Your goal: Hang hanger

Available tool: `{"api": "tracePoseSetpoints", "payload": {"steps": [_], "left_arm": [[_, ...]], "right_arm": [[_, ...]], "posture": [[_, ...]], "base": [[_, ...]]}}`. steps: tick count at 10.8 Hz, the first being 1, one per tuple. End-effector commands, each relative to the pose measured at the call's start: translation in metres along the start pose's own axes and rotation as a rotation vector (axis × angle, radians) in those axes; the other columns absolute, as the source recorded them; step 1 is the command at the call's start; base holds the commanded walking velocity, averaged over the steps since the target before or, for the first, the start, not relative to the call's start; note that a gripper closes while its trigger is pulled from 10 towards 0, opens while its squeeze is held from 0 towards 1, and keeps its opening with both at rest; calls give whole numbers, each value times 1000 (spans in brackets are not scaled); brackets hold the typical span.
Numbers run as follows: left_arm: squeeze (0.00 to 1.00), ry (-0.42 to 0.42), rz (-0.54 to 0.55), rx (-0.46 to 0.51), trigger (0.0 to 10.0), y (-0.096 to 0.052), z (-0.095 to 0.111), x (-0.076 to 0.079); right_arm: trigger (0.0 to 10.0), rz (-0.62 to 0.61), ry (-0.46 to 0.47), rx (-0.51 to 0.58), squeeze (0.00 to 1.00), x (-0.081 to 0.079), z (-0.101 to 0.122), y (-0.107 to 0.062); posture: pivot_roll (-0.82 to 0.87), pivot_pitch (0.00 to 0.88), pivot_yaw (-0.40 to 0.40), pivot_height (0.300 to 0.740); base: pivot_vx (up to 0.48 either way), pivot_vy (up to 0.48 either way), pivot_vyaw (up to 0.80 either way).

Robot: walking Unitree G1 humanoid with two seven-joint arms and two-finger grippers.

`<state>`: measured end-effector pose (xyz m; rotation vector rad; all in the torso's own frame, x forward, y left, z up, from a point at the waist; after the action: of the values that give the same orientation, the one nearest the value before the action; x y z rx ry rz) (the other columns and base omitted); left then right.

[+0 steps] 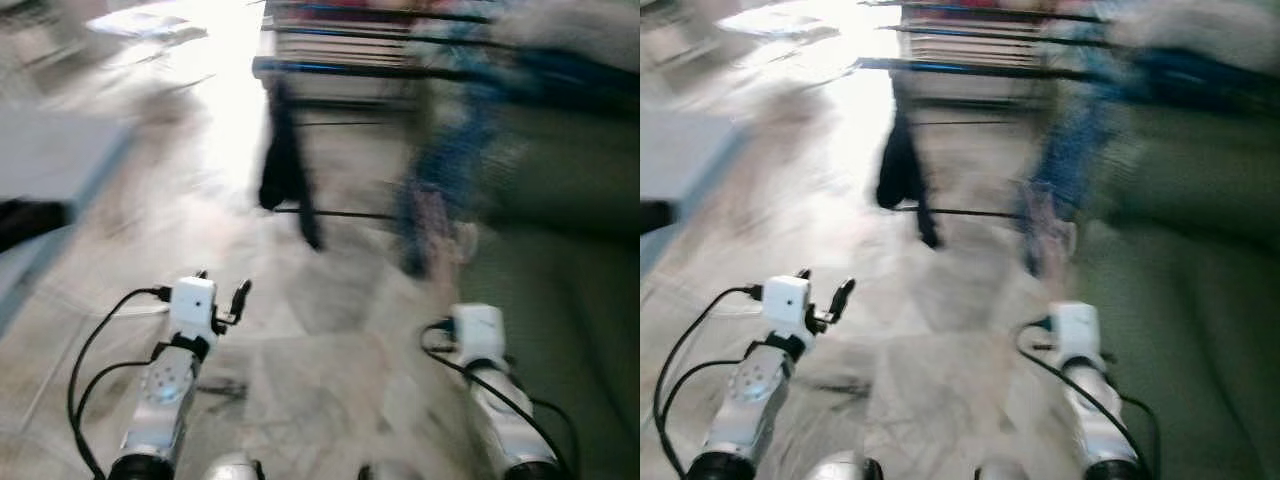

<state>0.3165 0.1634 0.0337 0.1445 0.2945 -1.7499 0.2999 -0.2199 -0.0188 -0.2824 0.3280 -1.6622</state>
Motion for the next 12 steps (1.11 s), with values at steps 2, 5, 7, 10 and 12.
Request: {"api": "tracePoseSetpoints", "payload": {"steps": [2, 5, 7, 10, 12], "left_arm": [[0, 3, 2, 10, 10000, -1, 1, -3], [0, -9, -15, 26, 10000, 0, 5, -2], [0, -9, -13, 15, 10000, -1, 3, -3], [0, -2, -34, 33, 10000, -1, 6, -1], [0, -3, -42, 33, 10000, -1, 6, 2]], "right_arm": [[10000, 2, -1, 49, 0, -2, 9, 0], [10000, 35, 24, 30, 0, -13, 9, 4], [10000, 38, 28, 36, 0, -14, 9, 4], [10000, 40, 32, 36, 0, -15, 10, 5], [10000, 30, 27, 39, 0, -14, 11, 6]], "posture": [[-4, 121, -31, 740], [5, 116, -34, 740], [9, 115, -36, 740], [10, 119, -34, 740], [13, 120, -40, 740]], "base": [[0, 0, 0], [407, 252, 0], [397, 268, 0], [409, 185, 0], [467, 0, 0]]}}
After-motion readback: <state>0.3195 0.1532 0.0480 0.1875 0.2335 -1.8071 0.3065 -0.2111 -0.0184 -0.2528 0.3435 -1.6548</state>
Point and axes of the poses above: a point about 5 cm out from each wrist's last joint towards the gripper, its own y axis pointing out of the wrist towards the gripper, its own z axis along the axis of the wrist's last joint, x = y × z, the point moved 6 cm from there along y, pointing out of the wrist towards the gripper, and after that the axes turned 10 degrees about y, right-handed, at the moved point
